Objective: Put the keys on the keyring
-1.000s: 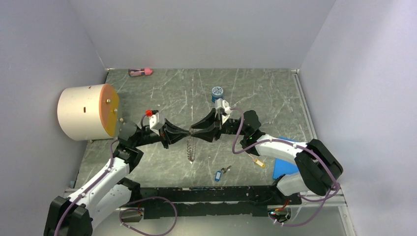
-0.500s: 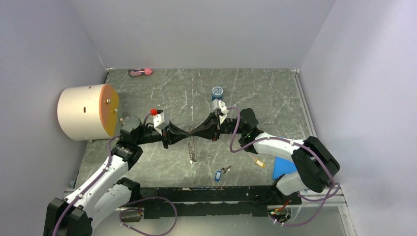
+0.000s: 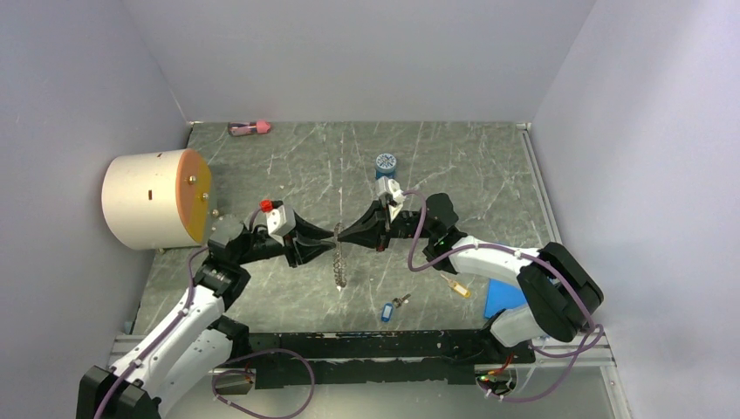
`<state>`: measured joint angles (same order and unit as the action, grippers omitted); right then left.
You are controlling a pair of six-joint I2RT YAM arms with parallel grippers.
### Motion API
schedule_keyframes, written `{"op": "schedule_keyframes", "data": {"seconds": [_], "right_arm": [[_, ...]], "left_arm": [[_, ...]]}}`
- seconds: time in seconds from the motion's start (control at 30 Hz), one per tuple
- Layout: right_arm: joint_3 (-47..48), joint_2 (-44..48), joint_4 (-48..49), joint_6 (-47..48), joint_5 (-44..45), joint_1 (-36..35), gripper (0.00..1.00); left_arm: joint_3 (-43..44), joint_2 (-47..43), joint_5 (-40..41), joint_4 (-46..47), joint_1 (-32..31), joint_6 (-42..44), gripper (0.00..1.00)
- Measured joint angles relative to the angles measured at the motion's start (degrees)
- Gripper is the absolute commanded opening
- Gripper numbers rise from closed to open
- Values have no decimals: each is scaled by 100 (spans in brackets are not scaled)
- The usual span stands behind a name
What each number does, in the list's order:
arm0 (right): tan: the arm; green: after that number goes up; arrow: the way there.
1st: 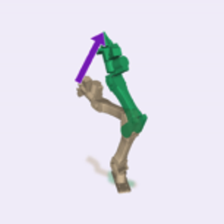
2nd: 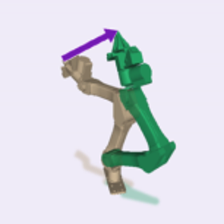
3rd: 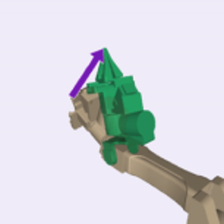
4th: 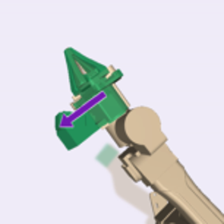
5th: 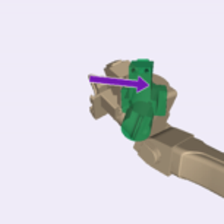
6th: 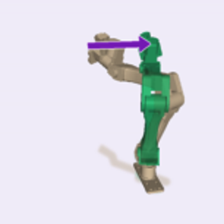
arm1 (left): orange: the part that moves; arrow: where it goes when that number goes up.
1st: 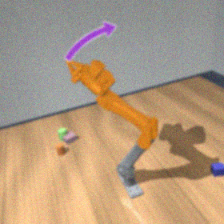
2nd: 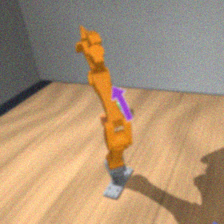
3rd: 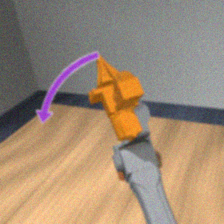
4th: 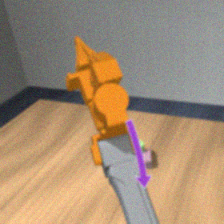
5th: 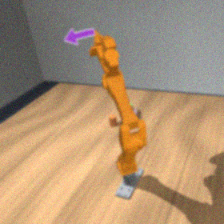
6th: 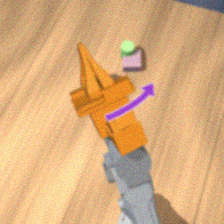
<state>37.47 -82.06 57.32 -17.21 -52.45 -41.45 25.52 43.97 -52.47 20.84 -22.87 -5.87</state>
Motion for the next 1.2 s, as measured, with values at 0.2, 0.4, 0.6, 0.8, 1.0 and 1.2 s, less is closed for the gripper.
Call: {"op": "schedule_keyframes", "data": {"seconds": [0.2,0.4,0.6,0.8,1.0,1.2], "right_arm": [[-26,7,57,-59,9,0,0],[-26,4,151,-142,7,0,0],[-26,4,192,-170,7,0,0],[-26,0,227,-190,11,0,11],[-155,7,382,-402,212,125,58],[-601,7,791,-841,553,667,96]], "left_arm": [[-138,48,74,142,0,-79,28],[-162,319,26,367,0,-151,21],[-223,313,17,667,-4,-291,4],[-254,299,-37,728,-9,-326,3],[-116,302,-13,-79,-9,-2,2],[431,778,103,-1241,-9,741,3]]}}
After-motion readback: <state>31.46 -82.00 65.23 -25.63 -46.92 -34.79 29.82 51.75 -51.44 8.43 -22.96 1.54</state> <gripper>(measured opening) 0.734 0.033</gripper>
